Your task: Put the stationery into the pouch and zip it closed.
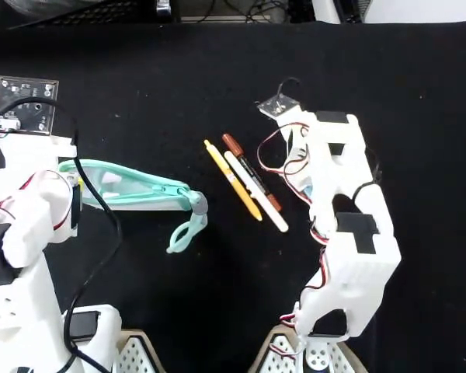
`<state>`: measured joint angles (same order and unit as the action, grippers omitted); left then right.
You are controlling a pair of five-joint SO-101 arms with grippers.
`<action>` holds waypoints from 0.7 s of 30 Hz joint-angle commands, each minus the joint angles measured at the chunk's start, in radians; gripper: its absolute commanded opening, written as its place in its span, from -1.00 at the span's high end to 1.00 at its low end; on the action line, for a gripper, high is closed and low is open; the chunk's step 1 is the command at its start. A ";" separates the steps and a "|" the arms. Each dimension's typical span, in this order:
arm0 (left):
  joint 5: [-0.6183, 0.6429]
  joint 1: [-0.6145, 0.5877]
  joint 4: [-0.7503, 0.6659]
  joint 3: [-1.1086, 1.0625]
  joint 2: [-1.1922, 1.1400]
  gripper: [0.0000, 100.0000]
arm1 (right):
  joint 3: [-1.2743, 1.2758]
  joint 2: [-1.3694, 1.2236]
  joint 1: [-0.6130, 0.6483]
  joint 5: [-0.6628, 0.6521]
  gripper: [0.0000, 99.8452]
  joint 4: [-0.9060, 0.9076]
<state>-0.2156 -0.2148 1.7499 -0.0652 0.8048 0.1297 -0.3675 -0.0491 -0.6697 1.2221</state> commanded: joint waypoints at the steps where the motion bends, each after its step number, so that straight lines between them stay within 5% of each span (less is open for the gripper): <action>1: -0.011 -0.008 -0.008 -0.001 -0.005 0.93 | -0.045 0.007 -0.008 -0.015 0.56 0.003; 7: -0.011 -0.008 -0.008 -0.001 -0.003 0.93 | -0.050 0.007 -0.005 -0.012 0.99 0.003; 21: -0.011 -0.008 -0.008 -0.001 -0.003 0.93 | -0.058 0.300 -0.029 0.031 0.98 0.129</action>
<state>-0.2156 -0.2148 1.7499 -0.0652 0.8048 0.1297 -0.2186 -0.0614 -0.6743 1.3172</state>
